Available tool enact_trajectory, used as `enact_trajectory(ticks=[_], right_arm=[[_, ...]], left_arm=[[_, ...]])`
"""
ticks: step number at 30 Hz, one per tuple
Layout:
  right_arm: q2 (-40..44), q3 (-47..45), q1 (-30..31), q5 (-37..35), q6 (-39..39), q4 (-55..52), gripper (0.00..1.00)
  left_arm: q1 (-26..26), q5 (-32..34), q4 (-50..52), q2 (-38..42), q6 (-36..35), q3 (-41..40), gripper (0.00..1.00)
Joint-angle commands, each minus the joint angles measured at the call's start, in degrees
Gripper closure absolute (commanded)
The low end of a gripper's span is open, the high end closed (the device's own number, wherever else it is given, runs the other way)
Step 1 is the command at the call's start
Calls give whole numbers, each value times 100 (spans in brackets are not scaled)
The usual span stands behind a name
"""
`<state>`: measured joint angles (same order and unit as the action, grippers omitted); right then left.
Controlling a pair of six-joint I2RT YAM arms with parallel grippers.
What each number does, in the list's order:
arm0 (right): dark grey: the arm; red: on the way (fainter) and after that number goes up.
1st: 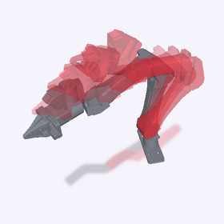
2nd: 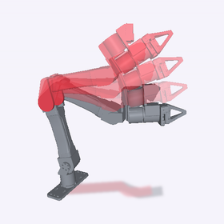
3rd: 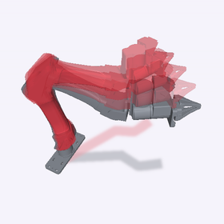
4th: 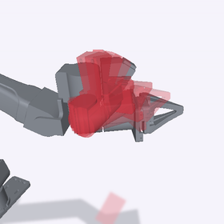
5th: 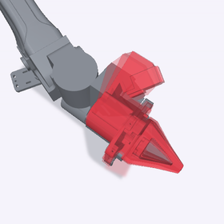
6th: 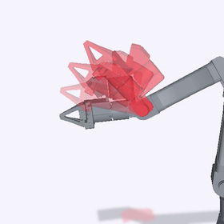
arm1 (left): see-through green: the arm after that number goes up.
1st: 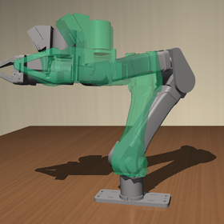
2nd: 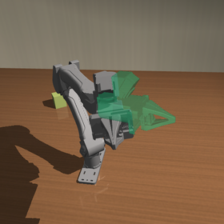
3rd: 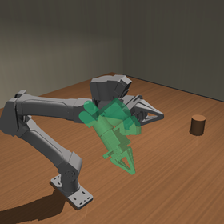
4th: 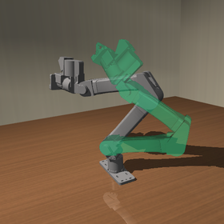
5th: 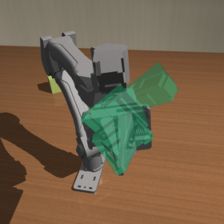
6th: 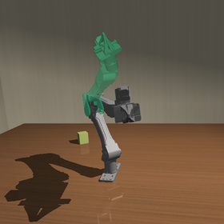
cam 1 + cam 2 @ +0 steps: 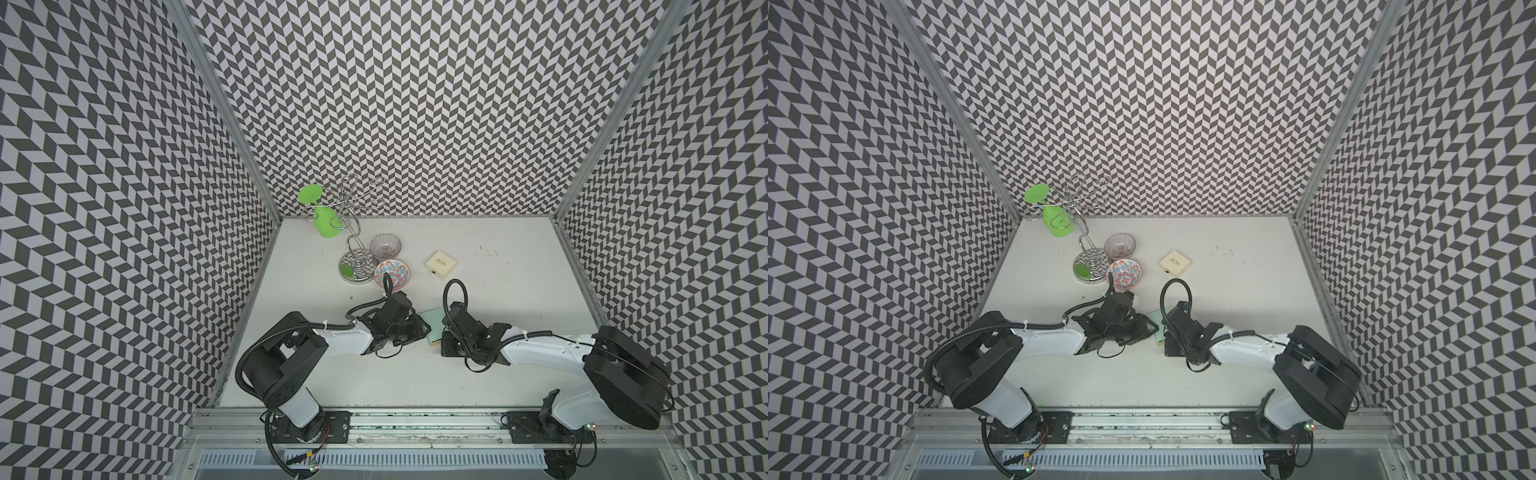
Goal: Take out the earrings from the drawer-style jewelry box
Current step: Open the drawer in the jewelry box.
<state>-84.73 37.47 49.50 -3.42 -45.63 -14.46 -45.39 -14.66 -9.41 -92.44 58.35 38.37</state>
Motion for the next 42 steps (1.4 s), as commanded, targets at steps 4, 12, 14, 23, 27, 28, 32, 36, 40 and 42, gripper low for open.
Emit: enact_trajectory(ticks=[4, 12, 14, 23, 27, 28, 32, 36, 40, 42], right_arm=[[-228, 78, -107, -4, 235, -528, 100], [-267, 12, -124, -27, 203, -410, 100], [-272, -9, -133, -18, 216, -400, 100], [-152, -172, -143, 51, 155, -461, 100], [-80, -282, -142, 138, 42, -535, 100], [-68, -316, -134, 148, 27, -553, 100], [26, -484, -99, 236, -104, -593, 100], [66, -557, 20, 280, -243, -650, 100], [103, -605, 125, 316, -396, -716, 100], [140, -649, 178, 324, -453, -734, 100]], left_arm=[[-106, 46, 6, -95, -25, 300, 56], [-111, -53, -143, -465, 254, 305, 57], [-114, 20, 113, -550, 280, 389, 60], [-144, 170, 187, -679, 554, 198, 70], [-145, 190, 185, -702, 608, 154, 73], [-146, 192, 185, -708, 609, 150, 73], [-146, 200, 181, -730, 599, 155, 73], [-163, 193, 185, -740, 568, 176, 73], [-160, 217, 194, -739, 551, 173, 74], [-162, 211, 203, -743, 546, 179, 75]])
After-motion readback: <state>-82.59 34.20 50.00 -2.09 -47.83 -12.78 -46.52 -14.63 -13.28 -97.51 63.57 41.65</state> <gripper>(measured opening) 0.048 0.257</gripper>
